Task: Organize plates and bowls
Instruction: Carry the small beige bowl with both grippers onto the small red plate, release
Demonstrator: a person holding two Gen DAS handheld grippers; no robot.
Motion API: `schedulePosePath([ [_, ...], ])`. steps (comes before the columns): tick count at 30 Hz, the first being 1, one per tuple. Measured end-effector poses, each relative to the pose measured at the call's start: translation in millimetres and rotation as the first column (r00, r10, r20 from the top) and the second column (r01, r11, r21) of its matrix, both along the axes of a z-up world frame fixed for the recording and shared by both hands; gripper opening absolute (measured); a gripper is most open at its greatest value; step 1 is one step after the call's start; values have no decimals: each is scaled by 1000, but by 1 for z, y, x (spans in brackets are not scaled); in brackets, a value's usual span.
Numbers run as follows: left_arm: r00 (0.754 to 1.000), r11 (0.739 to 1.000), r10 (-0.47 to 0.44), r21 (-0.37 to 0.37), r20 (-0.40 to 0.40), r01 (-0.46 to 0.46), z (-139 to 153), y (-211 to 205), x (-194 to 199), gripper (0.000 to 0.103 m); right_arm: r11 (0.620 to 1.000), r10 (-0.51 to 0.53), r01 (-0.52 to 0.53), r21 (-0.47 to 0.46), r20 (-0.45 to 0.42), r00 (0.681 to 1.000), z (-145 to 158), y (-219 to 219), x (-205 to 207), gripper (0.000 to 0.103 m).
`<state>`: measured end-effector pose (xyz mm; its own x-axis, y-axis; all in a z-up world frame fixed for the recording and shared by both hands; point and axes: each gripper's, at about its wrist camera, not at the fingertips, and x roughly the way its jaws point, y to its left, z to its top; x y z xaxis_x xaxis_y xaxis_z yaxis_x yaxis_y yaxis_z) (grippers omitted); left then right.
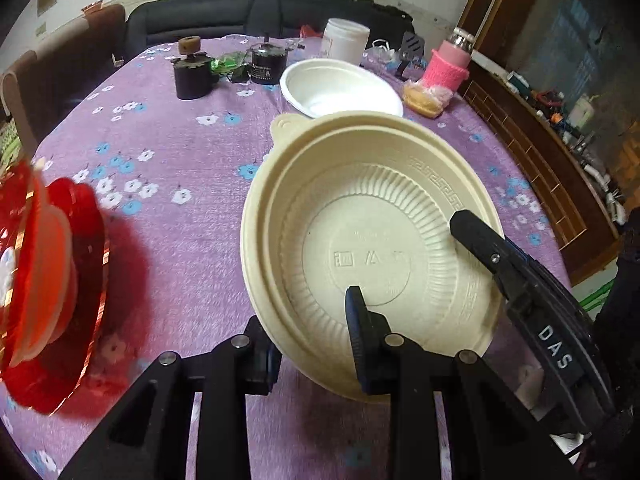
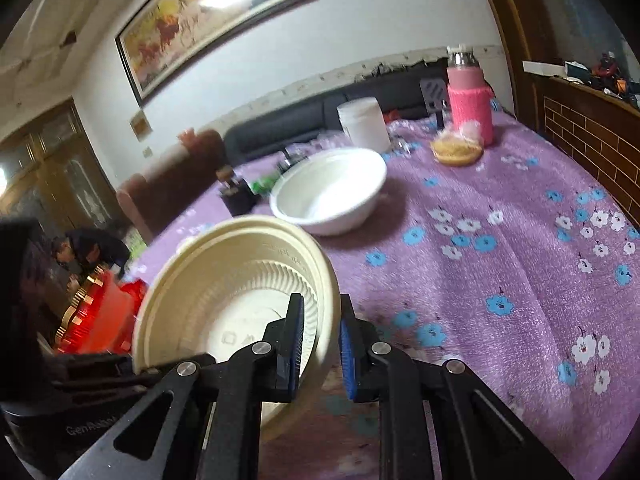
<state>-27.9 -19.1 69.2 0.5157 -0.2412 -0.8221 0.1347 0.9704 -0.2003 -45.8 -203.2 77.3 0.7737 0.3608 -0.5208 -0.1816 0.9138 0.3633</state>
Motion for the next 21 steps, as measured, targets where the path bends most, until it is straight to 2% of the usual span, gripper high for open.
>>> schedulePosePath([
  [4, 999, 1000, 16, -6, 46, -15, 22, 20, -17, 27, 999, 22, -23, 45, 34, 999, 22, 15, -15, 18],
  [8, 995, 998, 62, -19, 77, -61, 42, 51, -28, 32, 997, 75, -75, 0, 69, 995, 45, 49, -14, 18],
  [13, 981, 986, 165, -22, 99, -164, 57, 107, -33, 37, 983, 186, -185, -17, 74, 980, 71, 113, 3, 18],
  [17, 965, 969, 247, -11, 94, -247, 62, 152, -34, 39, 967, 256, -255, -25, 50, 965, 75, 162, 15, 18],
  [21, 947, 951, 310, -6, 80, -310, 59, 194, -33, 39, 947, 321, -321, -17, -8, 947, 66, 209, 29, 18],
])
